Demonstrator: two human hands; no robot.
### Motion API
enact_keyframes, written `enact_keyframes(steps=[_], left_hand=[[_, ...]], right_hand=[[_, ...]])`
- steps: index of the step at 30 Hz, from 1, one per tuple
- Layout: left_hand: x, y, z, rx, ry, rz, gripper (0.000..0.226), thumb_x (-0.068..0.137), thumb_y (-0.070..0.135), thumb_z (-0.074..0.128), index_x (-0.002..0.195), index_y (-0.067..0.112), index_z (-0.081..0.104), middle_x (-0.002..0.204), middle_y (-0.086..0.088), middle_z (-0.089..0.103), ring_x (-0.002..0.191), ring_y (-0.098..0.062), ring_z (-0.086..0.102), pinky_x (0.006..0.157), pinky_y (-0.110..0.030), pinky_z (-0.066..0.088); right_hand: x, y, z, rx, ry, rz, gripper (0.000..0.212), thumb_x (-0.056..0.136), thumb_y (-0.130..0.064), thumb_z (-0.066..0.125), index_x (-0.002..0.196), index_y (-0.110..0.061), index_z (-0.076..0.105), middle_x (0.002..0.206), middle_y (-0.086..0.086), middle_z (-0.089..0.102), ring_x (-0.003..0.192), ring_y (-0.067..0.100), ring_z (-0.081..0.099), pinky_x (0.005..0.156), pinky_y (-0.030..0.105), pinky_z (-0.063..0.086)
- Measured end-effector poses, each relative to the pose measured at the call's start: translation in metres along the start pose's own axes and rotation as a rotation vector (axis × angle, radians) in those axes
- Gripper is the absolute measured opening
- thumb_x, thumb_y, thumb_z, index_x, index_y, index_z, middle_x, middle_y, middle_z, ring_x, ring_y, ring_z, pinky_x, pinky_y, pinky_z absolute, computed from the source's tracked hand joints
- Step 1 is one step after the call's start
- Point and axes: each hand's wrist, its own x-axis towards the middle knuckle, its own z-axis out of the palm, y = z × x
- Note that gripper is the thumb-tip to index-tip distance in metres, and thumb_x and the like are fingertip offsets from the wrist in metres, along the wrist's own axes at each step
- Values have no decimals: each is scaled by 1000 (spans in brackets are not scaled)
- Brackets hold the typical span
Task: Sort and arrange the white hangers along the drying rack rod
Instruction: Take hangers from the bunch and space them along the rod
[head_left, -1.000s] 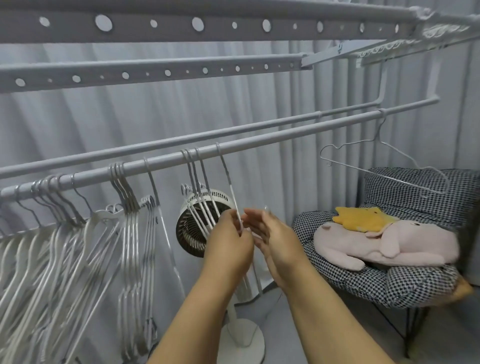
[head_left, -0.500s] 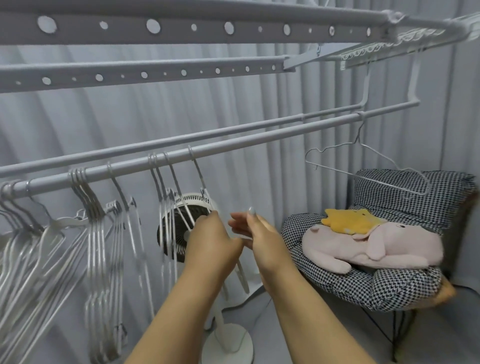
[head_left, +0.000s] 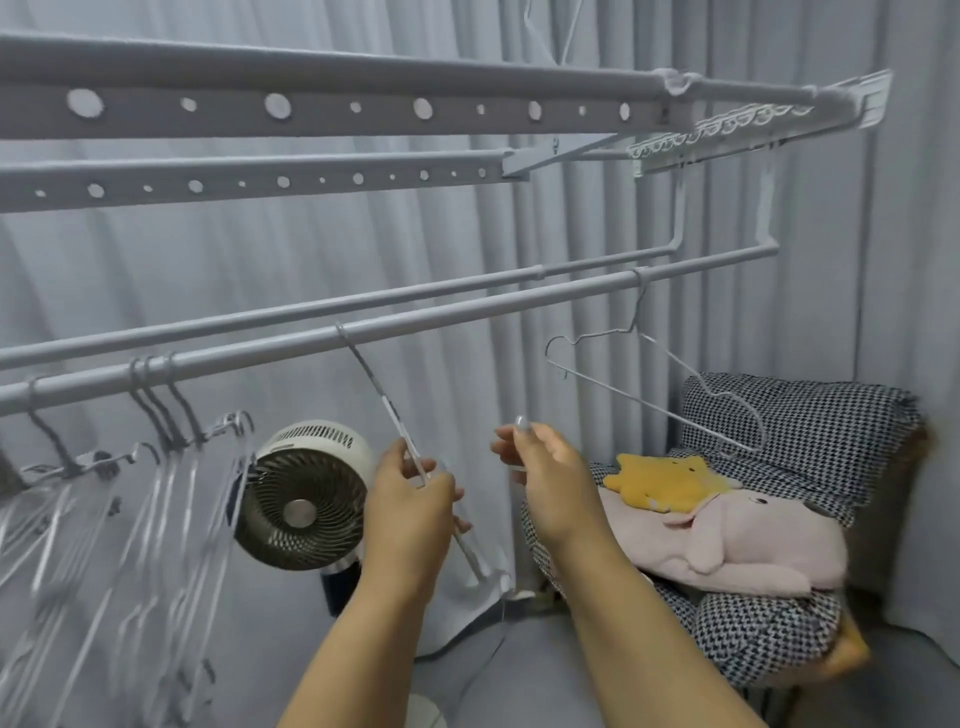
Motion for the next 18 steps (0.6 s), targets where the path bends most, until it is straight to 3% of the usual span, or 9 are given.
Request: enact_keyframes(steps=[3,6,11,14,18], left_hand=[[0,0,31,-24,43,14,66,90,-4,46,151,14,29,93,-5,56,58,-14,50,49,-27,43],[3,0,54,-78,60,-18,62,93,-3,43,151,14,29,77,-3,49,53,-15,41,48,-30,40],[8,4,83,-110,45,-29,56,97,-2,42,150,14,32,88,1,55,47,-15,38,42,-28,36],[12,2,93,-118,17,-29,55,96,-2,42,148,14,35,84,-2,55,43,-16,37,41,-27,36],[22,-5,101,-153,-21,-44,56,97,0,44,149,17,36,84,-2,57,42,-14,34,40,-25,33]], right_hand=[[12,7,-34,-18,28,4,28,99,-40,40,97,-23,62,99,-8,67,99,10,61,87,29,46],[25,12,-58,-35,58,15,25,99,-39,42,94,-24,62,97,-6,68,99,13,62,89,33,47],[37,14,-77,5,70,22,26,99,-36,44,92,-21,64,94,-4,69,98,12,64,85,27,46],[42,14,-82,-3,84,13,28,99,-36,43,91,-20,65,93,-3,69,94,10,64,80,25,46],[54,12,-85,-27,120,-4,27,99,-35,44,84,-22,63,90,-1,69,90,13,63,80,29,47]])
